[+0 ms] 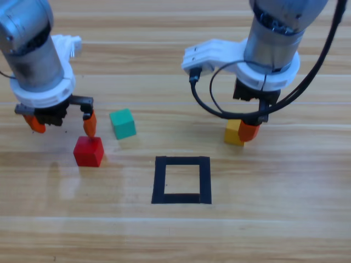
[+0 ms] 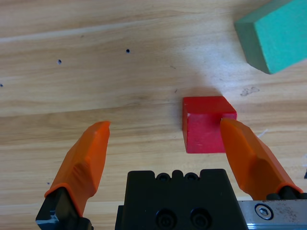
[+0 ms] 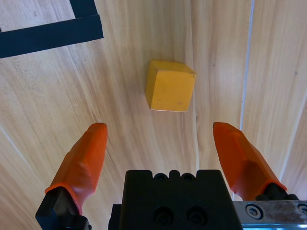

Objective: Stack the blocks in the rectangular block: red at the bottom, yellow in the middle, green on top

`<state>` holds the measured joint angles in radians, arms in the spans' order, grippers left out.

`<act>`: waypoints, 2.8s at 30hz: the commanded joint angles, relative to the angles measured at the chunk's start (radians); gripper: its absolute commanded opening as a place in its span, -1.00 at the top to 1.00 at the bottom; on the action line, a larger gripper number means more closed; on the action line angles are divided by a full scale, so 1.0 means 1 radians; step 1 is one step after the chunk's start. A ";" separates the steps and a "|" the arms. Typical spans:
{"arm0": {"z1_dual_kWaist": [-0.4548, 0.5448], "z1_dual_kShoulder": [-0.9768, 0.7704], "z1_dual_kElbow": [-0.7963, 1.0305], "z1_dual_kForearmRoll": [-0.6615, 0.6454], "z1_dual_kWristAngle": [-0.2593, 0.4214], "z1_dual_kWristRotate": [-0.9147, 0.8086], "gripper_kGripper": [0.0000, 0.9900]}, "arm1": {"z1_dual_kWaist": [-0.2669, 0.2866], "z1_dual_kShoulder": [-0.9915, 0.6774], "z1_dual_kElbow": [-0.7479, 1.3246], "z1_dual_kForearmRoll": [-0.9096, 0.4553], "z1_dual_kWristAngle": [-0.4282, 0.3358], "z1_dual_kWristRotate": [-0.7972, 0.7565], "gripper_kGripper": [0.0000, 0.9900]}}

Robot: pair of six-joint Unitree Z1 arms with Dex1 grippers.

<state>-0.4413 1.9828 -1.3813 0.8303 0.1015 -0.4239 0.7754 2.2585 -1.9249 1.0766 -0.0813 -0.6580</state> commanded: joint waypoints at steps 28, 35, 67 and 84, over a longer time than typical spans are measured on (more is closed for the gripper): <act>-0.085 0.051 0.130 -0.138 -0.051 -0.032 -1.00 | -0.074 0.291 -0.192 0.055 0.008 0.001 -0.63; -0.094 0.083 0.154 -0.191 -0.057 -0.038 -1.00 | -0.074 0.297 -0.210 0.091 0.035 0.000 0.35; -0.313 -0.012 0.076 -0.071 -0.037 -0.259 1.00 | -0.076 -0.212 0.185 0.052 0.063 0.531 0.95; -0.479 0.222 -0.190 0.052 -0.008 -0.500 1.00 | -0.068 -0.313 0.256 0.040 -0.023 1.063 0.95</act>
<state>-0.8752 2.1415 -1.5529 0.8694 0.0864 -0.8969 0.7093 2.0156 -1.6979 1.1420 -0.0959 0.3523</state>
